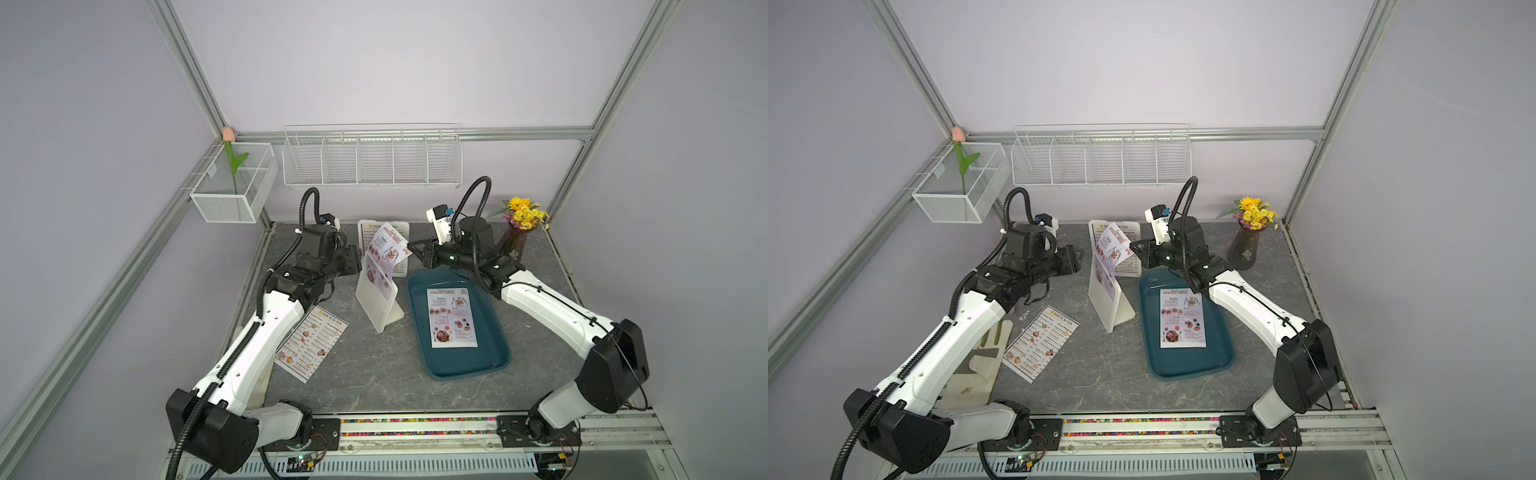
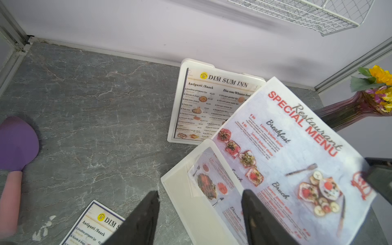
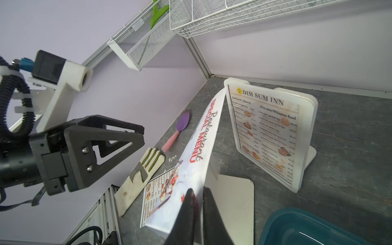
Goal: Replace the menus in the menu holders
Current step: Insert the menu into the menu holder.
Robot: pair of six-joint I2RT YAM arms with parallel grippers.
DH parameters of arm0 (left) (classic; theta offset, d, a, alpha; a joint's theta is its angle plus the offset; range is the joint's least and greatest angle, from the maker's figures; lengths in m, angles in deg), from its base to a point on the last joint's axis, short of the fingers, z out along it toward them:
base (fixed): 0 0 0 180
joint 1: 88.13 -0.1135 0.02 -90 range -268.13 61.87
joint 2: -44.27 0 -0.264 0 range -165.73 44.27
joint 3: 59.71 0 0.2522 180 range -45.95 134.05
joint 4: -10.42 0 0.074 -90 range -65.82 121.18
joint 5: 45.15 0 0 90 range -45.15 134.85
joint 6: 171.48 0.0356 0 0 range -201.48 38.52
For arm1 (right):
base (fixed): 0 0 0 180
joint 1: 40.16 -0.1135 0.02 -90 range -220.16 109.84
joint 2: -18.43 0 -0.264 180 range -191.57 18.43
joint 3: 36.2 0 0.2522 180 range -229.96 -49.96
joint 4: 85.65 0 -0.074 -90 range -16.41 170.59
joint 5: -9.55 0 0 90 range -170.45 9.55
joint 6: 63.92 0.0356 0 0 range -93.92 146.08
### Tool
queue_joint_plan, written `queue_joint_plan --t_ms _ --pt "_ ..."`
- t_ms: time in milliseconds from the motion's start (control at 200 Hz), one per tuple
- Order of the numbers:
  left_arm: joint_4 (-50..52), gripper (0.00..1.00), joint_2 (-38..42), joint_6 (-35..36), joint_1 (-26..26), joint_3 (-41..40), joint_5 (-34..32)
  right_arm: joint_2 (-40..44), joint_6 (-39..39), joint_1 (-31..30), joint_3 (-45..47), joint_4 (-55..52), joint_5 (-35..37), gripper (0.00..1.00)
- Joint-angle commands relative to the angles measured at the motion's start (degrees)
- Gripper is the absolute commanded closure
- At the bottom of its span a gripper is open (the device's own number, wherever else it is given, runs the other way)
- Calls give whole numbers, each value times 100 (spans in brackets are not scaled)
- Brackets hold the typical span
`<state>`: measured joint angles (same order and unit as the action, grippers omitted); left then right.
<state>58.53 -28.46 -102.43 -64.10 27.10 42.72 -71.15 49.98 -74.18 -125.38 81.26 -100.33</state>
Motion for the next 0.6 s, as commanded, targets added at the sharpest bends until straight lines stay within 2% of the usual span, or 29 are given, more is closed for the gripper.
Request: queue_joint_plan --t_ms 0,340,595 --pt "-48 36 39 -62 15 112 -74 236 -336 -35 78 -95 109 87" --pt "-42 36 111 -87 21 51 -108 362 -767 -34 47 -96 308 91" --pt "-7 36 167 -85 19 21 -157 242 -1080 -164 -73 -403 4 92"
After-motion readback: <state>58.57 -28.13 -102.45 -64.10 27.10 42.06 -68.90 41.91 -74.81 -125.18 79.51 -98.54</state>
